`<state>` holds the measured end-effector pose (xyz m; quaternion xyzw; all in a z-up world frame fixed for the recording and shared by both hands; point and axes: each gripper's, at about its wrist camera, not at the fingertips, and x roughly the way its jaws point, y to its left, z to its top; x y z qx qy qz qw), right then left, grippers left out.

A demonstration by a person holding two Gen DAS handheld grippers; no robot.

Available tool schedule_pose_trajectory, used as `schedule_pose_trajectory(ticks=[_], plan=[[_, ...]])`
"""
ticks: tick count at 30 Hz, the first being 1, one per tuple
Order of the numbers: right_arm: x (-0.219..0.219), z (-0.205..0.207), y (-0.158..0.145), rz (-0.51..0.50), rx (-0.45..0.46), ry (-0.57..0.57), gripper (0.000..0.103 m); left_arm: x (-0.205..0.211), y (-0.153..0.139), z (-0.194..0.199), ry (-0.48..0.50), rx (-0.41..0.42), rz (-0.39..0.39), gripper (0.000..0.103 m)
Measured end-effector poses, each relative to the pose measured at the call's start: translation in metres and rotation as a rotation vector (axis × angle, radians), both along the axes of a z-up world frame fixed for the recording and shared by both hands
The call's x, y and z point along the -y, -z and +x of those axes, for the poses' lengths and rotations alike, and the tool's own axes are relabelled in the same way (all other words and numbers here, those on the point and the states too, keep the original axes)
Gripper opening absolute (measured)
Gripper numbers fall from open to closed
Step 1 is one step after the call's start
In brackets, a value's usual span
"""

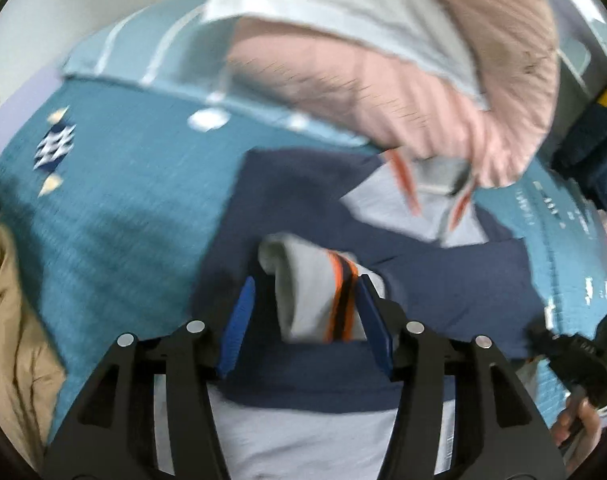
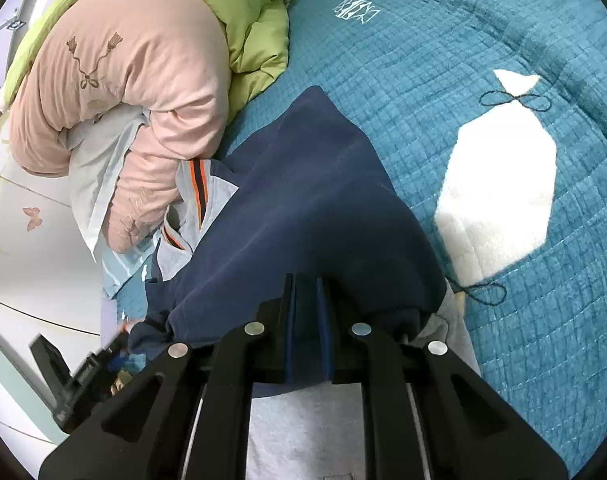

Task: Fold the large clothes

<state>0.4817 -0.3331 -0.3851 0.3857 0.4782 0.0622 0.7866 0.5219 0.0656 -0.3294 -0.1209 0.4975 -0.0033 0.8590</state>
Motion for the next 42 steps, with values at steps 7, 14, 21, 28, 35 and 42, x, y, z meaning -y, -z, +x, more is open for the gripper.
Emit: schedule_pose_trajectory(ticks=[7,14,21,28,35,42], plan=[[-0.008,0.0,-0.01,-0.038,0.003,-0.017,0.027,-0.031,0.005,-0.006,-0.026,-0.049,-0.094,0.065],[-0.012,0.004,-0.01,-0.058,0.008,-0.02,0.033,-0.01,0.025,0.005,0.048,-0.117,-0.084,0.071],[-0.011,0.006,-0.011,-0.063,0.013,-0.023,0.033,-0.014,0.014,0.012,0.074,-0.058,-0.024,0.009],[-0.012,0.006,-0.011,-0.083,0.013,-0.026,0.033,-0.025,-0.015,0.005,0.072,0.072,-0.014,0.0],[-0.013,0.008,-0.017,-0.099,0.015,-0.029,0.033,-0.037,0.012,0.018,0.071,-0.044,-0.013,0.001],[0.008,0.028,-0.063,-0.238,0.128,-0.031,0.052,-0.036,0.007,0.058,0.11,-0.038,-0.034,0.026]])
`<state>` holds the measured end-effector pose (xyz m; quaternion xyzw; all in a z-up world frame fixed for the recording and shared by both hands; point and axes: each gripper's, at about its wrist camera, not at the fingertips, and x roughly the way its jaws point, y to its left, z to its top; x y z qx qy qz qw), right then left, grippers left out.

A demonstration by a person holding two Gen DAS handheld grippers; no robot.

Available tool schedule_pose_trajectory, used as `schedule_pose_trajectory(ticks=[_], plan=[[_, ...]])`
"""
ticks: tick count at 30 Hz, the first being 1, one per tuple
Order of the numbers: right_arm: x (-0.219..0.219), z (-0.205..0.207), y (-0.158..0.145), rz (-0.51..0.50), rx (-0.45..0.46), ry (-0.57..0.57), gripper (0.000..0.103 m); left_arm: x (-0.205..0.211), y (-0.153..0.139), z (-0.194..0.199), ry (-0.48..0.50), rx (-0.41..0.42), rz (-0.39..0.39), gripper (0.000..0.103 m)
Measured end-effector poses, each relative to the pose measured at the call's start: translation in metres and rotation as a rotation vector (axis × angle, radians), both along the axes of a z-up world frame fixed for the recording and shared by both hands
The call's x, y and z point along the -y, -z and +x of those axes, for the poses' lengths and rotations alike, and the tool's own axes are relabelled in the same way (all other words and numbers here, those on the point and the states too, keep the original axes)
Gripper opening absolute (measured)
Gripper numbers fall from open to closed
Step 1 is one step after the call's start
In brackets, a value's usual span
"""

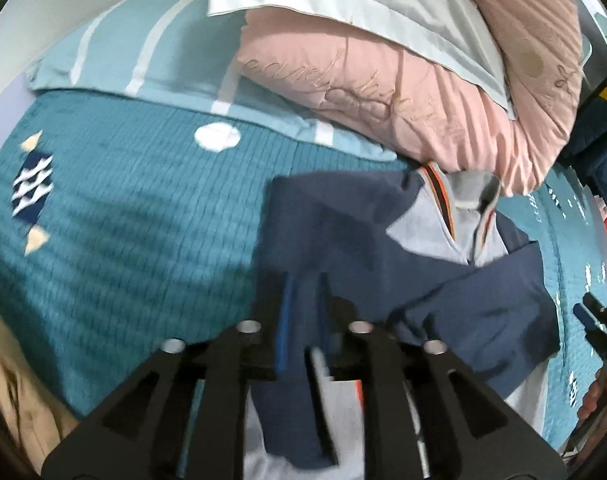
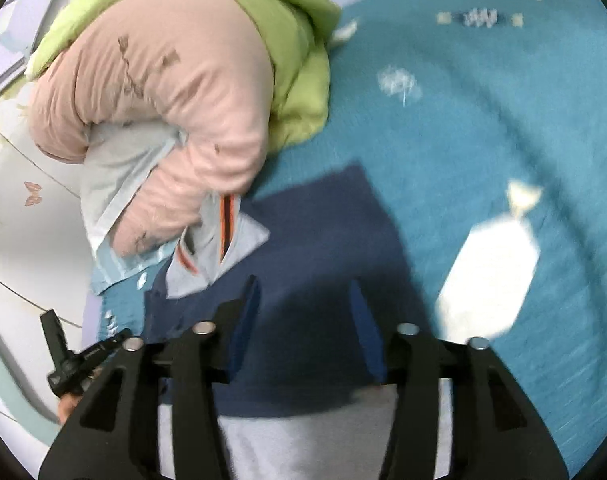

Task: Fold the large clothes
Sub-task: 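Grasp the jacket hem with the left gripper while the right gripper grasps the hem too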

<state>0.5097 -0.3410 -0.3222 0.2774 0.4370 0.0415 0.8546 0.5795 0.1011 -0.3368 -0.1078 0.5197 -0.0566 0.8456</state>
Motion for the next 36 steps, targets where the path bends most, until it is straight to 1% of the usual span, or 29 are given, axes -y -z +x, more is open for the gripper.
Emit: schedule_pose_trajectory(ticks=[1,2,3,4,6,8,9,10,13,14,16,18,20,22,23,24,25,26,27,28,29,31,34,36], plan=[[0.003,0.007,-0.001,-0.029,-0.005,-0.002,0.052,0.0,0.001,0.008,0.006,0.0,-0.021,0.046],[0.007,0.018,0.001,-0.058,-0.012,-0.007,0.052,0.001,0.003,0.014,0.006,-0.003,-0.033,0.061],[0.009,0.024,0.004,-0.063,-0.02,-0.017,0.053,0.002,0.007,0.024,-0.008,-0.008,-0.024,0.072],[0.012,0.038,0.012,-0.065,-0.043,-0.033,0.053,0.003,0.009,0.03,-0.014,-0.01,-0.02,0.072],[0.014,0.062,0.029,-0.068,-0.089,-0.059,0.053,0.006,0.018,0.044,-0.015,-0.044,-0.03,0.072],[0.013,0.081,0.044,-0.055,-0.12,-0.092,0.053,0.009,0.025,0.053,-0.009,-0.061,-0.025,0.072],[0.016,0.084,0.047,-0.06,-0.128,-0.096,0.053,0.012,0.031,0.059,0.001,-0.078,-0.009,0.072],[0.016,0.091,0.052,-0.057,-0.134,-0.106,0.053,0.013,0.036,0.063,0.01,-0.096,-0.01,0.072],[0.014,0.107,0.064,-0.079,-0.143,-0.135,0.053,0.015,0.044,0.071,0.006,-0.106,-0.015,0.072],[0.012,0.11,0.067,-0.077,-0.139,-0.151,0.055,0.015,0.045,0.073,0.006,-0.103,-0.018,0.072],[0.006,0.116,0.067,-0.089,-0.112,-0.188,0.055,0.016,0.046,0.077,0.006,-0.096,-0.009,0.072],[0.002,0.12,0.065,-0.056,-0.087,-0.212,0.055,0.02,0.046,0.081,0.021,-0.099,0.008,0.072],[0.002,0.125,0.067,-0.034,-0.082,-0.219,0.055,0.025,0.047,0.084,0.035,-0.104,0.026,0.071],[0.003,0.128,0.069,-0.011,-0.075,-0.214,0.053,0.027,0.048,0.089,0.035,-0.106,0.04,0.066],[0.003,0.127,0.068,0.001,-0.069,-0.218,0.049,0.028,0.048,0.09,0.03,-0.105,0.05,0.063],[0.002,0.126,0.068,0.03,-0.058,-0.231,0.034,0.026,0.048,0.091,0.023,-0.101,0.053,0.055],[0.001,0.126,0.069,0.062,-0.063,-0.253,0.024,0.026,0.048,0.095,0.012,-0.103,0.05,0.047],[-0.003,0.127,0.071,0.081,-0.074,-0.275,0.016,0.024,0.048,0.096,0.005,-0.104,0.051,0.041],[-0.008,0.126,0.069,0.057,-0.078,-0.29,0.012,0.021,0.046,0.096,0.008,-0.104,0.052,0.023],[-0.01,0.125,0.067,0.042,-0.073,-0.293,0.012,0.018,0.044,0.097,0.02,-0.104,0.033,0.012],[-0.011,0.123,0.063,0.046,-0.063,-0.288,0.011,0.014,0.042,0.096,0.022,-0.098,0.025,0.011],[-0.008,0.118,0.052,0.059,-0.03,-0.272,0.01,0.01,0.028,0.089,0.028,-0.059,0.002,0.011],[-0.005,0.102,0.027,0.086,0.031,-0.273,0.009,0.002,0.001,0.073,0.053,0.002,-0.072,0.011],[-0.006,0.09,0.01,0.091,0.063,-0.286,0.009,0.001,-0.018,0.058,0.084,0.03,-0.09,0.011]])
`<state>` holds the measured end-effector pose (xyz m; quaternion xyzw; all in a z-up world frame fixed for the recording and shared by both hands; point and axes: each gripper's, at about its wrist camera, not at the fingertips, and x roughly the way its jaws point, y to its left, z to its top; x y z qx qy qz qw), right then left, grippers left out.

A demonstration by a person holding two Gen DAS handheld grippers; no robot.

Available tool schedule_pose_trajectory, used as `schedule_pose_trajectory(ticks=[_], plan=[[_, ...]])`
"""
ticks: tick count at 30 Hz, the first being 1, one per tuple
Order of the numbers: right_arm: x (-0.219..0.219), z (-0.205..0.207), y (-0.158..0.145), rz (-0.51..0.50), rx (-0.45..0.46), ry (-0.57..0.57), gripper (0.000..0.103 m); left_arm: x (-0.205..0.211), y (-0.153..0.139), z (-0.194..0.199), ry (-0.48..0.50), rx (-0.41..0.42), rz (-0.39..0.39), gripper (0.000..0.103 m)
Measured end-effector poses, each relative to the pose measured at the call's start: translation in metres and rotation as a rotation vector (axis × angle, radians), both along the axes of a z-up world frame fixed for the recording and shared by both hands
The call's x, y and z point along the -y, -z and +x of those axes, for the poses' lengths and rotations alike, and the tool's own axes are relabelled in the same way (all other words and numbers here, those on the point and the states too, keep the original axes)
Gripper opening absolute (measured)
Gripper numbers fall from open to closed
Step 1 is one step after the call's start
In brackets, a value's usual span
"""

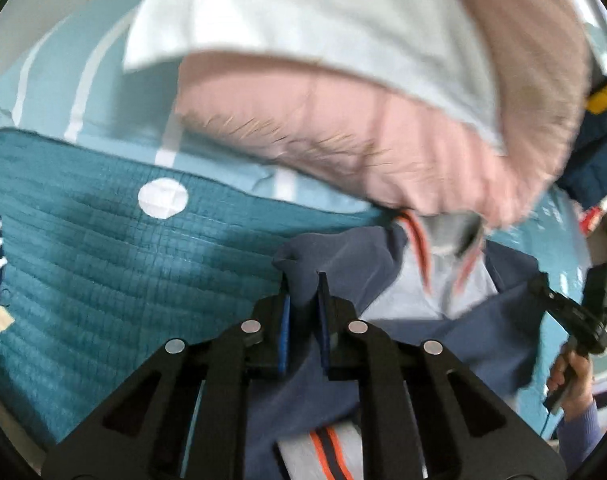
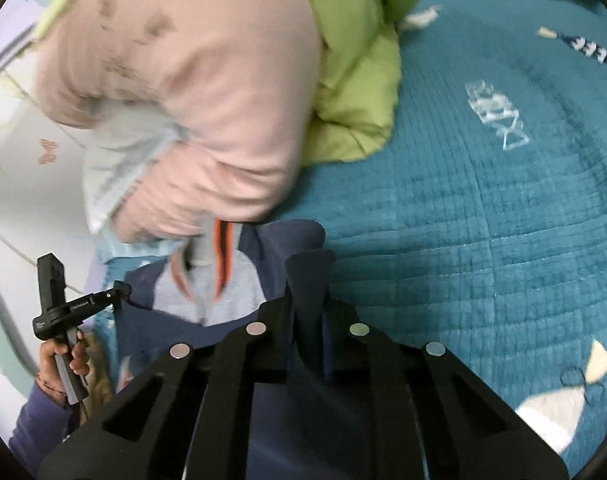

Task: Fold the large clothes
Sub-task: 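Grasp the jacket hem with the left gripper while the right gripper grasps the hem too, then lift the hem with both grippers and fold it toward the collar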

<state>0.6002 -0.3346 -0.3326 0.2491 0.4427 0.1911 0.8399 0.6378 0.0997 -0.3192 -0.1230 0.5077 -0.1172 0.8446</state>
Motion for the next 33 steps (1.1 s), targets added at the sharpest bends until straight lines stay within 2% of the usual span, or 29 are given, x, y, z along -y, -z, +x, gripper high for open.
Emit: schedule_pose_trajectory(ticks=[6,9,12,17,20,22,23,25,26,28,31,32,33], plan=[[-0.001,-0.06,-0.049,0.019,0.061,-0.042,0.009,-0.006,-0.045,-0.076,0.063,0.052,-0.038,0.011],[-0.001,-0.106,-0.071,0.008,0.078,-0.076,0.009,-0.004,-0.051,-0.123,0.089,0.048,-0.033,0.011],[0.004,-0.15,-0.08,-0.024,0.058,-0.11,0.009,-0.008,-0.056,-0.175,0.119,0.041,-0.035,0.011],[0.01,-0.228,-0.068,-0.084,-0.02,-0.163,0.009,-0.017,-0.057,-0.259,0.196,0.018,0.001,0.011],[0.008,-0.275,-0.047,-0.125,-0.112,-0.209,0.01,-0.017,-0.04,-0.307,0.247,-0.031,0.028,0.011],[0.004,-0.3,-0.022,-0.172,-0.207,-0.225,0.011,-0.013,-0.017,-0.335,0.273,-0.093,0.041,0.011],[0.0,-0.312,-0.007,-0.211,-0.253,-0.235,0.012,-0.01,-0.005,-0.347,0.281,-0.118,0.045,0.011],[-0.003,-0.329,0.009,-0.266,-0.28,-0.231,0.014,-0.007,0.009,-0.362,0.282,-0.134,0.073,0.012],[-0.003,-0.335,0.013,-0.268,-0.283,-0.214,0.016,-0.006,0.011,-0.368,0.269,-0.116,0.086,0.013],[0.002,-0.34,0.011,-0.249,-0.282,-0.173,0.018,-0.008,0.005,-0.373,0.252,-0.102,0.062,0.015],[0.008,-0.345,0.0,-0.245,-0.307,-0.13,0.031,-0.008,-0.01,-0.375,0.258,-0.09,0.062,0.024],[0.012,-0.347,-0.005,-0.257,-0.304,-0.111,0.042,-0.009,-0.017,-0.376,0.264,-0.076,0.071,0.026],[0.018,-0.352,-0.013,-0.258,-0.293,-0.082,0.047,-0.01,-0.024,-0.378,0.261,-0.067,0.072,0.033]])
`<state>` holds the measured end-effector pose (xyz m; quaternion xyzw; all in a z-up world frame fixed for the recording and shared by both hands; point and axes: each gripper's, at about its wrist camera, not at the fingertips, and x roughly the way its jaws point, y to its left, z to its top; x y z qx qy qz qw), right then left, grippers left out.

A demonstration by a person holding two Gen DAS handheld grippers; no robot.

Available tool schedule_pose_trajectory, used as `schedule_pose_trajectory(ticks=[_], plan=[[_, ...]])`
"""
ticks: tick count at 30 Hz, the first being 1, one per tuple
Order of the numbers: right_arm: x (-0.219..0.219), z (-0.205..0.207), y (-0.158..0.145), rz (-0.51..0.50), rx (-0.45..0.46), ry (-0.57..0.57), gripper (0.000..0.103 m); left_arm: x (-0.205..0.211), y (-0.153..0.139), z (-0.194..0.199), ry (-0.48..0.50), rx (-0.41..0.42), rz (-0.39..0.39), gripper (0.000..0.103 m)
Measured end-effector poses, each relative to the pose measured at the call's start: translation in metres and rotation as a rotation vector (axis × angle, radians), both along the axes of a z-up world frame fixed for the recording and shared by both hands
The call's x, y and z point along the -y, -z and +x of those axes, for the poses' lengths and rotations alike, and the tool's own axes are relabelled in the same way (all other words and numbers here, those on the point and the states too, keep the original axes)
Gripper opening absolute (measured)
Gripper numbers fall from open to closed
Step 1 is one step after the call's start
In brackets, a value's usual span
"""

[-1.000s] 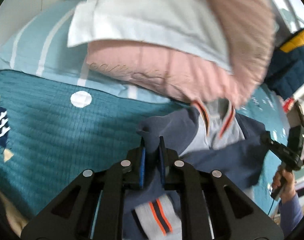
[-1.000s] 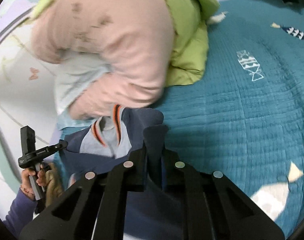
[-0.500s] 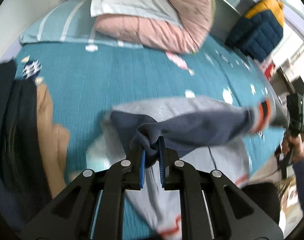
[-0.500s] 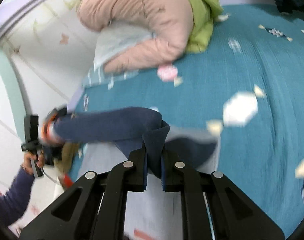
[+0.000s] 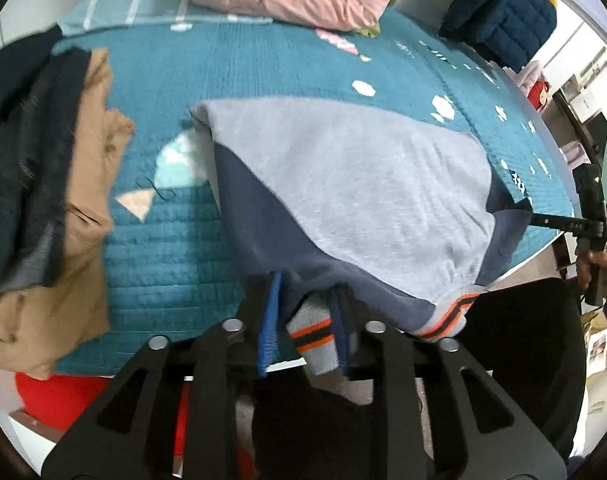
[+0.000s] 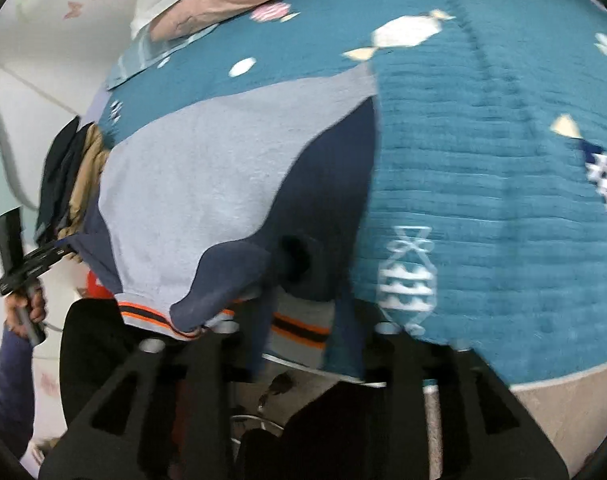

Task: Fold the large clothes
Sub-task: 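Lift the hem with both grippers and fold it toward the collar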

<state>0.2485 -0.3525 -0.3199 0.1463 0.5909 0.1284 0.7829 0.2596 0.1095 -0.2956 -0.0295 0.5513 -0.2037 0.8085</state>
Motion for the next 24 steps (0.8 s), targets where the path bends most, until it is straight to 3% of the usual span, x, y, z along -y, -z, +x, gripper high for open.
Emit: schedule_pose_trajectory(ticks=[1,3,6,8,11,13,15,16,18,20,24], plan=[[0.006,-0.003,-0.005,0.015,0.01,0.024,0.047,-0.003,-0.007,0.0,-0.014,0.013,-0.005,0.051],[0.017,-0.013,-0.016,0.061,0.019,0.084,0.048,-0.011,-0.02,-0.003,-0.048,0.037,-0.061,0.068],[0.03,-0.016,-0.027,0.153,0.041,0.168,0.048,-0.023,-0.033,-0.004,-0.102,0.07,-0.127,0.072],[0.028,-0.012,-0.025,0.204,0.035,0.193,0.047,-0.02,-0.032,0.001,-0.132,0.065,-0.131,0.076],[0.006,0.0,-0.023,0.238,0.077,0.134,0.027,-0.01,-0.017,0.012,-0.148,0.015,-0.098,0.076],[-0.01,0.01,-0.016,0.263,0.077,0.106,0.025,-0.009,-0.007,0.018,-0.15,-0.013,-0.093,0.076],[-0.021,0.02,0.003,0.174,0.026,0.098,0.024,-0.006,0.006,0.023,-0.163,-0.057,-0.077,0.076],[-0.023,0.023,0.021,0.113,-0.052,0.108,0.024,-0.005,0.013,0.025,-0.173,-0.079,-0.067,0.076],[-0.022,0.018,0.05,0.086,-0.175,0.11,0.014,-0.005,0.021,0.027,-0.182,-0.108,-0.059,0.076],[-0.02,0.008,0.063,0.055,-0.212,0.098,0.007,-0.008,0.026,0.027,-0.191,-0.121,-0.056,0.076],[-0.003,-0.002,0.071,0.136,-0.236,0.154,0.0,-0.021,0.036,0.029,-0.241,-0.143,-0.083,0.077]])
